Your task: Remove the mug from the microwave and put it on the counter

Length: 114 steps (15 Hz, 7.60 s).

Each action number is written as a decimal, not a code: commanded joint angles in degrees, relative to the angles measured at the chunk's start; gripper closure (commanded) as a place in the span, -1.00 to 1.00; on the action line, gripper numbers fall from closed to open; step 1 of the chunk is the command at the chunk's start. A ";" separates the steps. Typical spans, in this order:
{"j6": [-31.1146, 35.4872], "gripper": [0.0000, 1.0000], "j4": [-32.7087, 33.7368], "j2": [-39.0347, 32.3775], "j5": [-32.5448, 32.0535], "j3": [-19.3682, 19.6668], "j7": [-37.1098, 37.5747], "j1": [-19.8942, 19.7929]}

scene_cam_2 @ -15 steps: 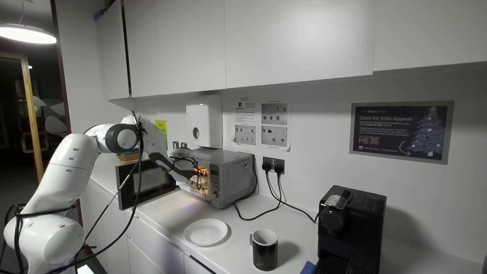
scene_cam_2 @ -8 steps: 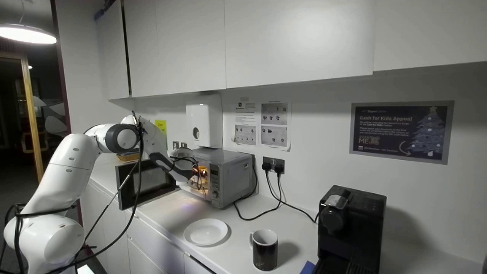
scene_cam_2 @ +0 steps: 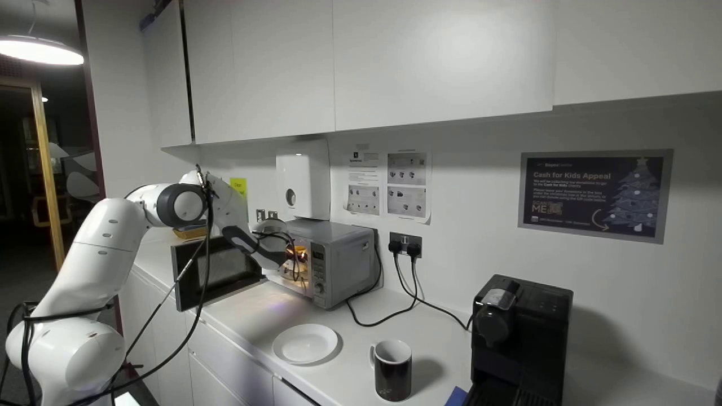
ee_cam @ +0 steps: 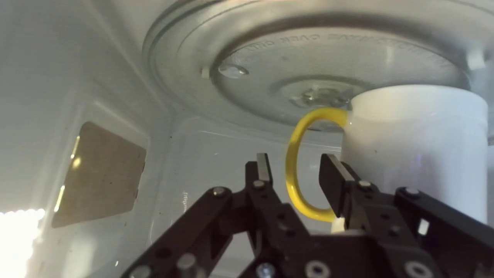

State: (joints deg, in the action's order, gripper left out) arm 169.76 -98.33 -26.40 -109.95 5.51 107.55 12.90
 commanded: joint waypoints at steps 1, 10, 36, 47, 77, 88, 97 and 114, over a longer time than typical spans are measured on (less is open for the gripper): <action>0.11 0.19 3.18 -1.32 -2.31 0.05 0.84 -0.56; 0.19 0.85 4.97 -3.05 -1.90 0.54 0.48 -0.91; -5.35 0.96 -11.72 9.68 -1.76 0.79 0.39 3.17; -8.28 0.96 -16.44 14.18 -1.22 0.60 2.29 2.82; -11.19 0.96 -35.98 30.68 -0.98 0.16 2.88 2.81; -13.64 0.96 -44.72 38.69 -0.48 -0.02 1.17 2.35; -12.24 0.83 -45.37 37.86 0.27 0.36 1.91 2.01; -11.02 0.96 -46.03 35.99 -4.36 0.81 10.02 2.18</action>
State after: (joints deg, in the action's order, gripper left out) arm 157.73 -144.21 8.89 -110.99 5.86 113.48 15.03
